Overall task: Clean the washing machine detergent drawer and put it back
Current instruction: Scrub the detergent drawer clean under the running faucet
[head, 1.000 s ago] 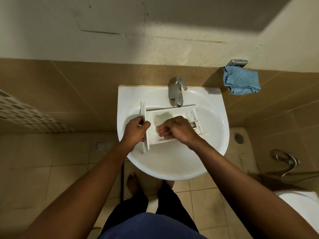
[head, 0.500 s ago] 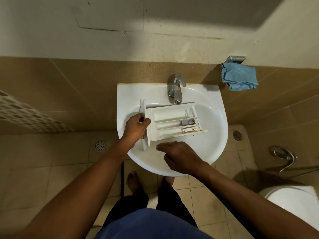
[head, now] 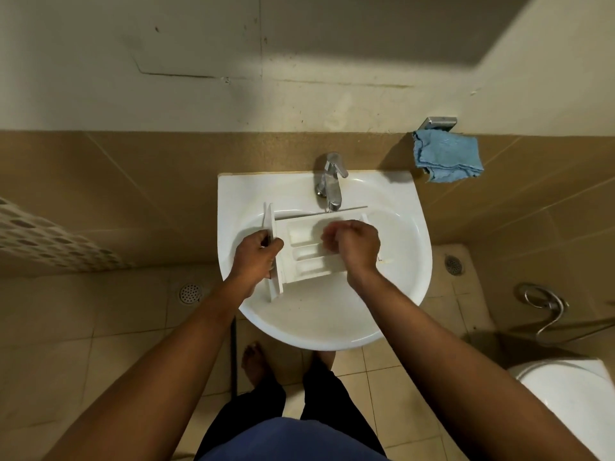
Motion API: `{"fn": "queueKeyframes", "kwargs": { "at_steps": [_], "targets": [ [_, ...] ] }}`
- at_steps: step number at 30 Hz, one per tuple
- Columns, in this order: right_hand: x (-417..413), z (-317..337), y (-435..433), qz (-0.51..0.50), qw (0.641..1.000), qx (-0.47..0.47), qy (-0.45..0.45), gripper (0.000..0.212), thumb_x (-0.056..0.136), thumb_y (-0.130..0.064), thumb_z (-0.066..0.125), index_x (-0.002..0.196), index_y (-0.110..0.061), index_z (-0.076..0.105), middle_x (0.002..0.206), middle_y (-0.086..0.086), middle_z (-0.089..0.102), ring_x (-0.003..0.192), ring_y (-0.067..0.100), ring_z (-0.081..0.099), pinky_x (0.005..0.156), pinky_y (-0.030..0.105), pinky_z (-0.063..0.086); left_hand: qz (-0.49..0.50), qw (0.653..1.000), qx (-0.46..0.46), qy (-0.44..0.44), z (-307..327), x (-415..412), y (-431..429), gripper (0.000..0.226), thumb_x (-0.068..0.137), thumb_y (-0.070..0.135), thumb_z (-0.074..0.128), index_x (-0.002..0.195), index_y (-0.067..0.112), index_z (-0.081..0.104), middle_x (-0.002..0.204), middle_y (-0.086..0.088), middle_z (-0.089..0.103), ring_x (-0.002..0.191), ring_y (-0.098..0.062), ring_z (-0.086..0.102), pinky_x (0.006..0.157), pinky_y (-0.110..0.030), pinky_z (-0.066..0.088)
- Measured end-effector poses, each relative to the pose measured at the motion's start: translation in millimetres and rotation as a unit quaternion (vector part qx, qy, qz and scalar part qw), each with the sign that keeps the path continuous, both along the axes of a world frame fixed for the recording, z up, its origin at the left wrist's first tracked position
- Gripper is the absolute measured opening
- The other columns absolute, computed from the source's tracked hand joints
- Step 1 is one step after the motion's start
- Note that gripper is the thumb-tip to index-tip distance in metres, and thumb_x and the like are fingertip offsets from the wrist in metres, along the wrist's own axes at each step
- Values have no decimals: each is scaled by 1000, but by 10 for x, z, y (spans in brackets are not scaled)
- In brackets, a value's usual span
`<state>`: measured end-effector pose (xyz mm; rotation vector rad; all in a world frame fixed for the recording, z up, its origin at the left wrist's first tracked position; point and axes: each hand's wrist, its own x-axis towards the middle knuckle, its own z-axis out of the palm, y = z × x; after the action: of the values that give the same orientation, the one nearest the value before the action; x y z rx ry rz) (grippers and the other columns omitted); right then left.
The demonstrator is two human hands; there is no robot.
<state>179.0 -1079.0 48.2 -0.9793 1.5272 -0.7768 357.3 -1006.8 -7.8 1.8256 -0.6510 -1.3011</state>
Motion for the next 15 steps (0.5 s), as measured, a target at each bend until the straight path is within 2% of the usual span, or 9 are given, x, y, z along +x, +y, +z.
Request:
{"fn": "queueKeyframes", "kwargs": {
  "at_steps": [2, 4, 7, 9, 11, 15],
  "targets": [
    [102, -70, -354, -129, 980, 121, -93, 18, 84, 3, 53, 86, 4, 71, 70, 15, 70, 64, 31, 66, 80, 46, 61, 1, 1000, 3, -2, -1, -1, -5, 29, 96, 26, 64, 113, 3, 68, 98, -23, 69, 89, -39, 71, 72, -60, 63],
    [154, -124, -566, -156, 970, 148, -114, 24, 86, 2, 49, 98, 9, 67, 72, 19, 65, 59, 31, 60, 79, 51, 61, 8, 1000, 7, 5, -13, -23, -2, 25, 97, 25, 65, 113, 7, 70, 102, -21, 70, 92, -36, 72, 74, -60, 64],
    [177, -215, -659, -144, 974, 149, -87, 23, 90, -5, 43, 90, 4, 64, 75, 19, 65, 56, 29, 59, 82, 56, 60, 18, 1000, 10, 8, -43, -68, 9, 24, 96, 25, 67, 111, 6, 70, 91, -12, 66, 84, -28, 68, 73, -61, 63],
    [145, -268, -708, -154, 977, 138, -57, 23, 89, -9, 43, 86, 0, 64, 76, 20, 68, 62, 30, 63, 79, 58, 62, 20, 1000, 13, 5, -60, -85, 3, 24, 95, 25, 68, 108, 5, 70, 87, -10, 65, 80, -27, 66, 72, -62, 62],
    [88, -338, -787, -160, 976, 140, -37, 23, 88, -10, 45, 86, -1, 65, 80, 20, 71, 67, 32, 68, 75, 55, 64, 21, 1000, 14, 3, -52, -90, -10, 24, 95, 25, 69, 107, 5, 70, 88, -14, 66, 79, -30, 67, 71, -62, 62],
    [82, -440, -919, -112, 984, 136, 32, 20, 92, -19, 51, 80, -8, 62, 87, 13, 71, 72, 28, 70, 83, 42, 63, 20, 1000, 15, -8, -34, -103, -10, 26, 96, 27, 69, 108, 5, 69, 98, -19, 70, 90, -37, 71, 70, -60, 63]
  ]
}}
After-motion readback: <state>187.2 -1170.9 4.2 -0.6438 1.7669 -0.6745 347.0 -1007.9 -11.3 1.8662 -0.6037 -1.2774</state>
